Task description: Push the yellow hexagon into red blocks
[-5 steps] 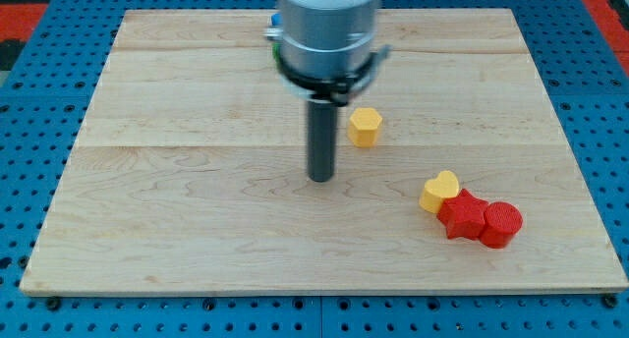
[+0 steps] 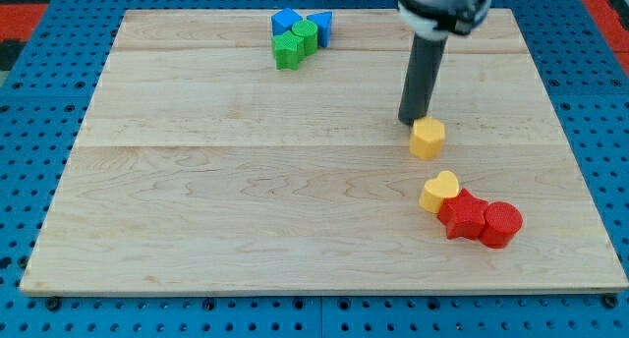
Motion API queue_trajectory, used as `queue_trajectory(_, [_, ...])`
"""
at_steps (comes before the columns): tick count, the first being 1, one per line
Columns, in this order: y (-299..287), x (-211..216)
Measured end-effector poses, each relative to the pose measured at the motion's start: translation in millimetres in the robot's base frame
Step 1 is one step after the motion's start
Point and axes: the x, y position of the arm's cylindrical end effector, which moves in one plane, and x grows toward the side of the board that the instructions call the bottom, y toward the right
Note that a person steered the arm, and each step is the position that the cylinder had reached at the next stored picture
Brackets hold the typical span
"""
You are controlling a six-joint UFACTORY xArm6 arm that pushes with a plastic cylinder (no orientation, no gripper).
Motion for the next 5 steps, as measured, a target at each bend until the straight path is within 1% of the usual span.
queue_trajectory(1, [1, 41])
queue_trajectory(2, [17, 35])
queue_trajectory(3, [42, 10])
queue_trajectory(4, [51, 31])
queue_trajectory(5, [46, 78])
